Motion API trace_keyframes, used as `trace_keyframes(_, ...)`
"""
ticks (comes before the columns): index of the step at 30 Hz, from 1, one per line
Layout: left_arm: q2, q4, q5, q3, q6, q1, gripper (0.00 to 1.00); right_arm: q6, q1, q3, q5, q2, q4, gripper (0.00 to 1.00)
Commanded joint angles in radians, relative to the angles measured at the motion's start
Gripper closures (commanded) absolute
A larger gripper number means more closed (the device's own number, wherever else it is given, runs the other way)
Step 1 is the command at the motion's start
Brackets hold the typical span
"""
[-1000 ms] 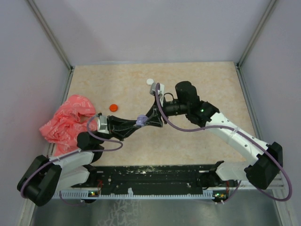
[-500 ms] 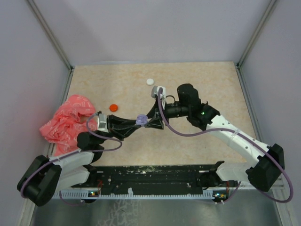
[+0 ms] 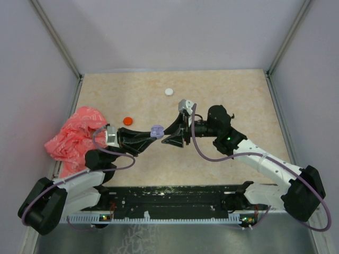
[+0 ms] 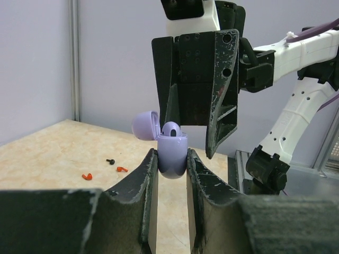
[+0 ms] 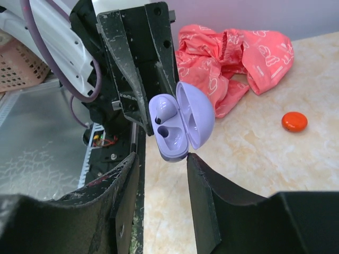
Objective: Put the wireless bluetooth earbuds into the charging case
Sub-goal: Adjust the charging case.
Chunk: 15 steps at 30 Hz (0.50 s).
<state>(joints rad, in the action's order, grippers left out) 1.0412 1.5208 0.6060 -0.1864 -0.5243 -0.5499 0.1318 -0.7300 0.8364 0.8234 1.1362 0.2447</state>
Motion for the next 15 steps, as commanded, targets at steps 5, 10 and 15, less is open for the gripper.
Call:
trace_keyframes(5, -0.025, 0.269, 0.002, -0.024, -0.033, -0.004, 1.00, 0.074, 0.001, 0.004, 0.000, -0.023, 0.183, 0.59)
trace_keyframes(10, -0.028, 0.269, 0.004, -0.028, -0.046, -0.004, 1.00, 0.102, 0.001, 0.002, 0.002, -0.006, 0.203, 0.59)
trace_keyframes(15, -0.031, 0.269, 0.006, -0.028, -0.050, -0.004, 1.00, 0.143, 0.001, -0.011, 0.018, 0.001, 0.266, 0.62)
